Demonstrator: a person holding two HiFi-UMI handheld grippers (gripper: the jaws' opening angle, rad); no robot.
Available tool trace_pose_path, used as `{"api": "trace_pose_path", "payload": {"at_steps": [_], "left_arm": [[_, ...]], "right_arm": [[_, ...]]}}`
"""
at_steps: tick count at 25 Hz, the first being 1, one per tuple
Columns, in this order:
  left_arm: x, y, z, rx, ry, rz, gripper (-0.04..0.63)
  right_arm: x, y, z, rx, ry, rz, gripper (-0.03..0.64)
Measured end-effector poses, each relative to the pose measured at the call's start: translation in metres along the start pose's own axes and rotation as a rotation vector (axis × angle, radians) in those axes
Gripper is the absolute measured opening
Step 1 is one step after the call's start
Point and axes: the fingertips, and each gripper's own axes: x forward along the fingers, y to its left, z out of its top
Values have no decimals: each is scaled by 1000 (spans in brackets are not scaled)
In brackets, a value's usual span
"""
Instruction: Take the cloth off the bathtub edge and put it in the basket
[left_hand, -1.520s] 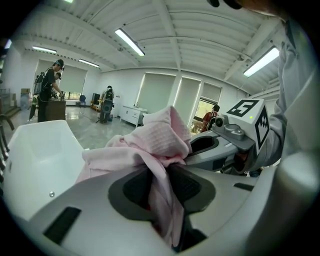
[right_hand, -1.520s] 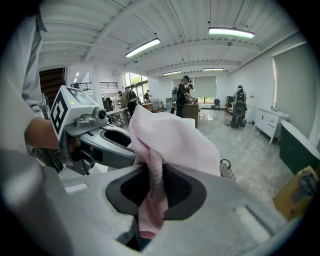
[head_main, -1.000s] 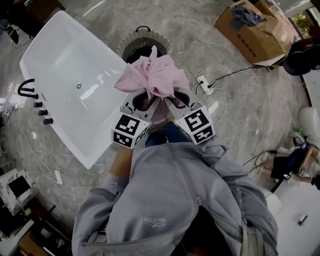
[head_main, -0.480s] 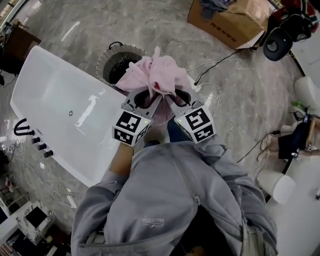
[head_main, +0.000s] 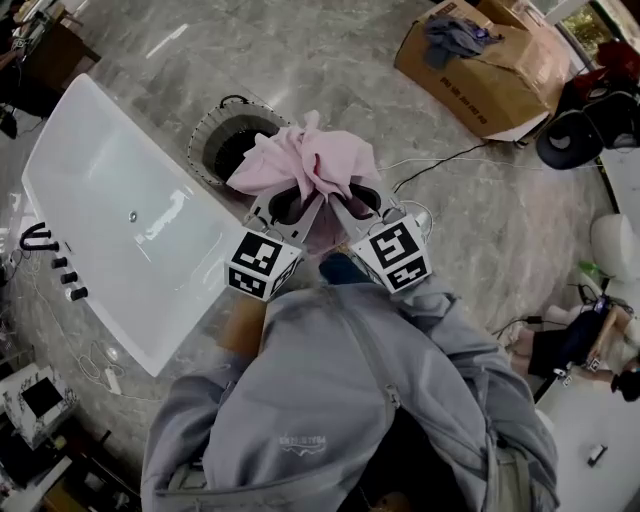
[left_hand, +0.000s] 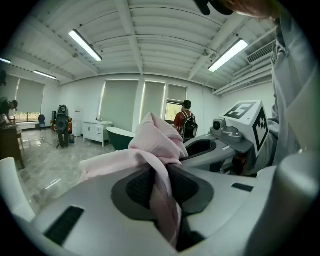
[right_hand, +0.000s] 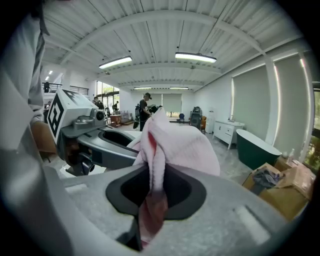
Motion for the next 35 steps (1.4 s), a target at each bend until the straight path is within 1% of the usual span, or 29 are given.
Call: {"api": "trace_pose_path", "payload": {"at_steps": [4,8,15,20,27,35], "left_arm": [[34,3,13,-40,-27,89,41],[37,19,23,-78,-70,170,38],[21,55,48,-63,-107,296,38],[2,85,68,-46,-141,364,38],[-5,141,79,-59,-157,420,38],[-16,224,96,-77,-183,463,38]], "right_arm": [[3,-36,1,-51,-6,85,58],[15,-45,15,-98,-33,161,57],[41,-43,53,-140,-102,261,55],[63,-36,87,-172,-139,308,55],[111,-38,118,-203,-144,354,55],[184,-42,162,-238,-140,390,55]]}}
